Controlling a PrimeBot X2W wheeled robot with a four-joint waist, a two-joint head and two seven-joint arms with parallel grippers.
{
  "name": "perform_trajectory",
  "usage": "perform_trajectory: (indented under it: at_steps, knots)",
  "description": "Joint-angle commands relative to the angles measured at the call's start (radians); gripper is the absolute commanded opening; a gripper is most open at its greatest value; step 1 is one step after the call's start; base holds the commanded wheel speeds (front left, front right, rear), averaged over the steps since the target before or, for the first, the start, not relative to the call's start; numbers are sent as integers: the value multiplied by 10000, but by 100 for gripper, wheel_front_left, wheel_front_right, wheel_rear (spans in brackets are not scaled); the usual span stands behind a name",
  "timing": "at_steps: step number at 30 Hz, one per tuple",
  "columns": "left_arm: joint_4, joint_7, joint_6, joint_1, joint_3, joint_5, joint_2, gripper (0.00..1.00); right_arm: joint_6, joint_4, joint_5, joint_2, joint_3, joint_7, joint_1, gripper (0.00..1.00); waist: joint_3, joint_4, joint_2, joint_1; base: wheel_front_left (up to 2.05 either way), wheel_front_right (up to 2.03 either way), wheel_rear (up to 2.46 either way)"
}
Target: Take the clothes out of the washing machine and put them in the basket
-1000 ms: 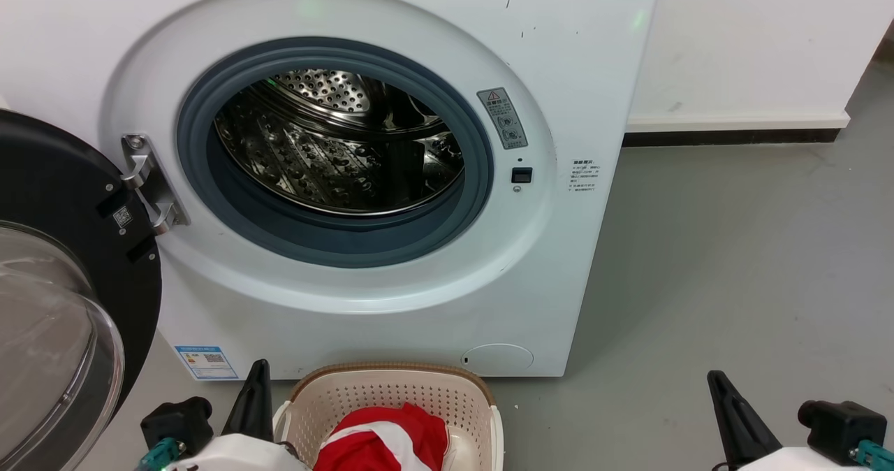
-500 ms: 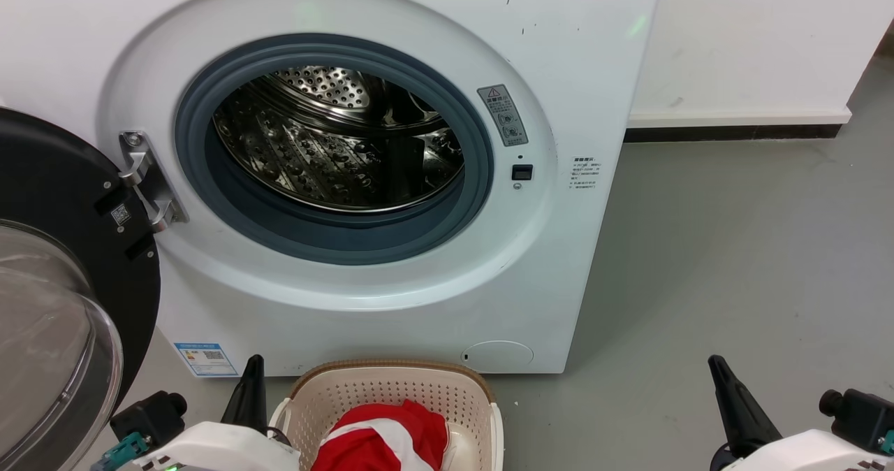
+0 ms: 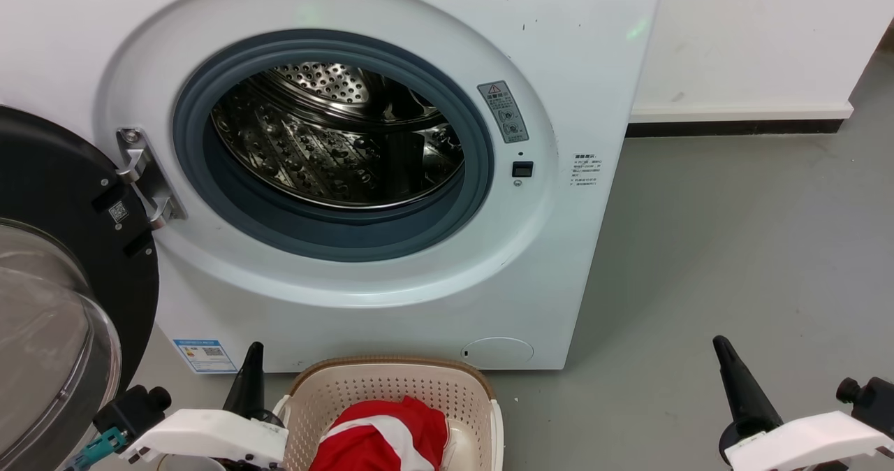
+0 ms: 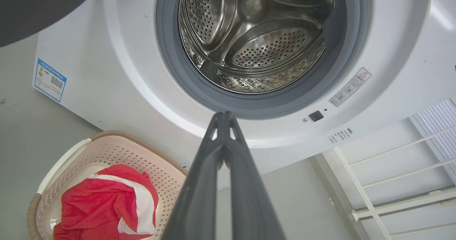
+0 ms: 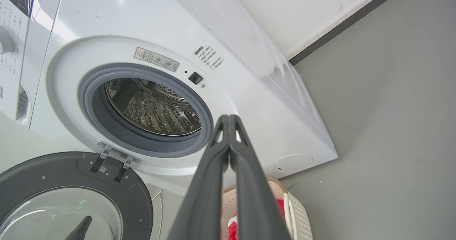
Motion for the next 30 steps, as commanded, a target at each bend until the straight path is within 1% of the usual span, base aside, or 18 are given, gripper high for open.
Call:
perform_trajectory:
  at_steps: [1,2,3,18,29,30]
  knots:
    - [-63,57,-68,-264,78,-333,18,0,-1,4,397,-75,-28,-6,-308,0,9,-1,0,0,0,0,0]
    - [-55,83,-88,-284,99,-459,9,0,-1,33,533,-78,-33,-4,-346,0,14,-1,0,0,0,0,0]
    - [-25,156,-134,-337,159,-825,-15,0,-1,114,945,-82,-51,6,-425,0,31,-3,0,0,0,0,0]
    - [98,493,-365,-541,416,-2497,-132,0,-2,523,2795,-89,-156,67,-818,0,117,-12,0,0,0,0,0]
    - [180,701,-500,-648,577,-3499,-198,0,-2,784,3885,-83,-225,113,-1043,0,174,-18,0,0,0,0,0]
    - [202,751,-539,-688,617,-3780,-214,0,-2,841,4190,-80,-247,132,-1140,0,191,-20,0,0,0,0,0]
